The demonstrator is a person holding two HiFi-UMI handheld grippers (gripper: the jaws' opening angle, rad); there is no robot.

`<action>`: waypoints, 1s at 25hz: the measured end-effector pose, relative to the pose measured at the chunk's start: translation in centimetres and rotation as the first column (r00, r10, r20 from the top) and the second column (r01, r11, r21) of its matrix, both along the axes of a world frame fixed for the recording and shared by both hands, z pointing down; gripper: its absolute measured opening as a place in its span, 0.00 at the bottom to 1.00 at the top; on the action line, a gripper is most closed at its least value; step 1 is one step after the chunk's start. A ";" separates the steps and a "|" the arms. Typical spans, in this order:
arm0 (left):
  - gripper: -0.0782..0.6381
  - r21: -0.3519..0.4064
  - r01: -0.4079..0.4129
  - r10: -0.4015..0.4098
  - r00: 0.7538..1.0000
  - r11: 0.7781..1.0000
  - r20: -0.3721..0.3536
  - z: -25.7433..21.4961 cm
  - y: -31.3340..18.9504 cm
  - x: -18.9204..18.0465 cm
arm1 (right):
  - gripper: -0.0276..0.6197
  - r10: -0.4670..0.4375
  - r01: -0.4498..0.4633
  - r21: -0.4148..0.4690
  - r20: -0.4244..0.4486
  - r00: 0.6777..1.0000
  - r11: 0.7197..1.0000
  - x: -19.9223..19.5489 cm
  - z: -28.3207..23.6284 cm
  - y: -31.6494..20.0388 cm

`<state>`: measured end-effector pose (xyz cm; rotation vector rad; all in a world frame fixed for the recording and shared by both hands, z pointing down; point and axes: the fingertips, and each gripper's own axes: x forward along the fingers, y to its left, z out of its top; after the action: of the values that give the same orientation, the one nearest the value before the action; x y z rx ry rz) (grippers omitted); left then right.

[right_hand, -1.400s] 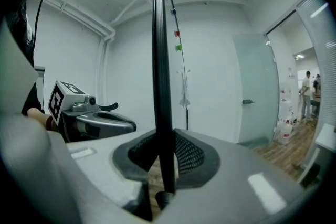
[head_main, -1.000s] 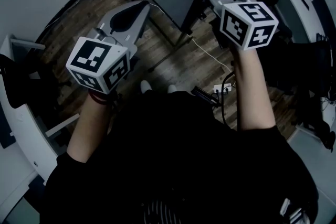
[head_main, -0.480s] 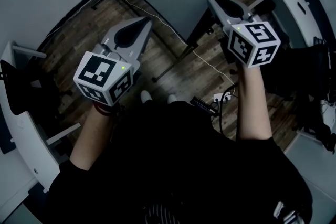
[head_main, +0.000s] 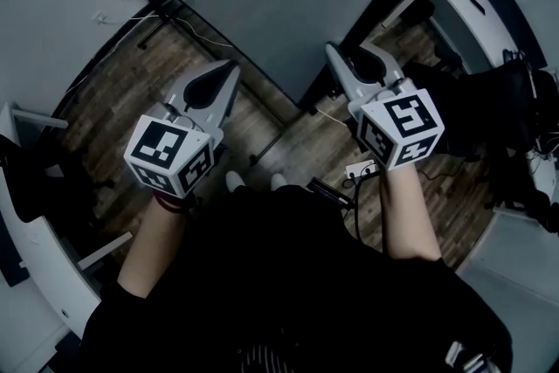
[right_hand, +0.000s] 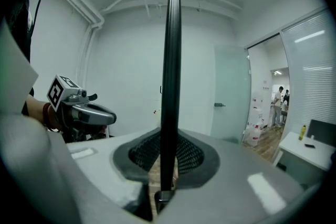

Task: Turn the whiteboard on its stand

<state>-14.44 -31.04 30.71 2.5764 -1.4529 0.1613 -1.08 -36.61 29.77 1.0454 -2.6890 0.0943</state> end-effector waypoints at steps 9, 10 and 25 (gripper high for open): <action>0.11 -0.001 -0.008 0.008 1.000 1.000 -0.011 0.0 -0.3 1.1 | 0.15 -0.051 0.052 0.016 -0.009 0.999 0.999 -2.8 -0.1 3.4; 0.11 0.000 -0.008 0.008 1.000 1.000 -0.012 0.0 -0.3 1.2 | 0.15 -0.058 0.058 0.016 -0.006 0.998 0.998 -3.2 -0.1 3.3; 0.11 0.013 0.042 -0.041 0.999 0.999 -0.036 -0.4 0.4 -1.6 | 0.14 -0.107 0.107 -0.001 0.011 0.994 0.994 -11.2 -0.1 -0.8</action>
<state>-16.02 -30.64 30.31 2.5439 -1.4988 0.0998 -12.32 -37.36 29.64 0.9001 -2.7482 0.0816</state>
